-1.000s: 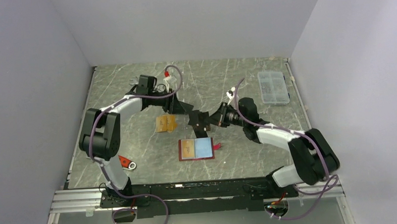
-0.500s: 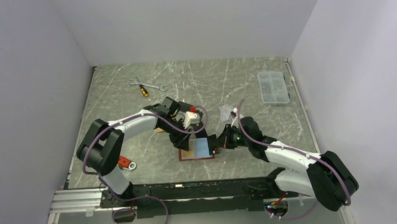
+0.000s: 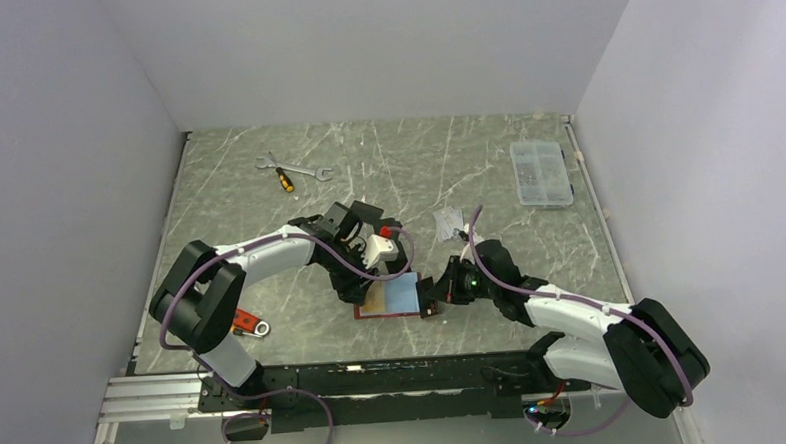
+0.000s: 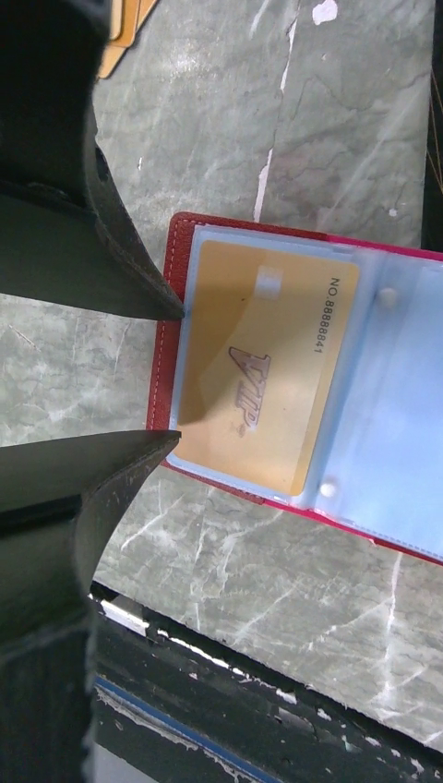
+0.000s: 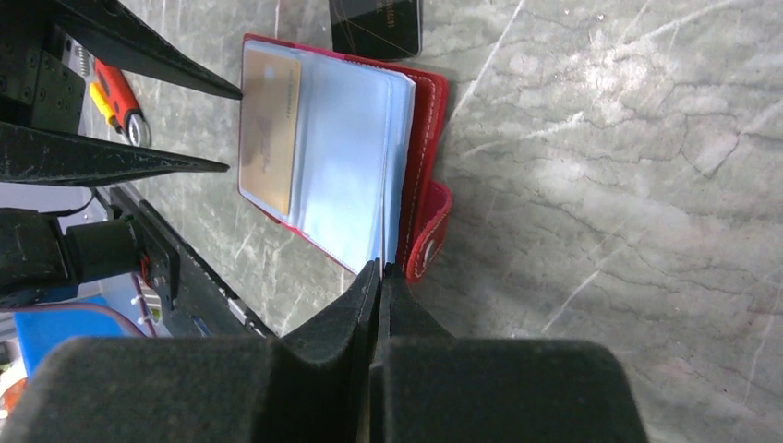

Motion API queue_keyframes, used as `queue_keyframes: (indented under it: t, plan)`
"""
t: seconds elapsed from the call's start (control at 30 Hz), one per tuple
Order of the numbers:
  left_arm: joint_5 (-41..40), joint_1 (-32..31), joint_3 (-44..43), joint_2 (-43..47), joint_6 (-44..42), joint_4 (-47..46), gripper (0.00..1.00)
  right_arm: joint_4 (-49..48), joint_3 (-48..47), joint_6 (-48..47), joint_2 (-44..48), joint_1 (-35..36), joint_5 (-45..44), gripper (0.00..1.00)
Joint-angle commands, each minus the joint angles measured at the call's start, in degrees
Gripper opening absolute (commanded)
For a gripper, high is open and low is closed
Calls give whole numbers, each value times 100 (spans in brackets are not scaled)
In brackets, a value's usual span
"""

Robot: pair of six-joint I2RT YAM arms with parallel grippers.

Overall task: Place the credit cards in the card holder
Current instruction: Turn over the card holder at the center of the board.

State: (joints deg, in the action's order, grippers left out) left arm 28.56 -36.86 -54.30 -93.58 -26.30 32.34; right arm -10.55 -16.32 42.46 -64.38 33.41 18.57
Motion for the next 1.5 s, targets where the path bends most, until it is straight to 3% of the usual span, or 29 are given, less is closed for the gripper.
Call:
queue_keyframes:
  t: [0.0, 0.9, 1.47]
  plan:
    - [-57, -35, 25, 160, -138, 17, 52, -251, 109, -53, -56, -27, 129, 0]
    - [-139, -63, 140, 269, -234, -106, 49, -553, 55, 81, -567, -142, 587, 0]
    - [-113, -59, 185, 302, -309, -109, 47, -1370, -144, 361, -1237, -142, 944, 0]
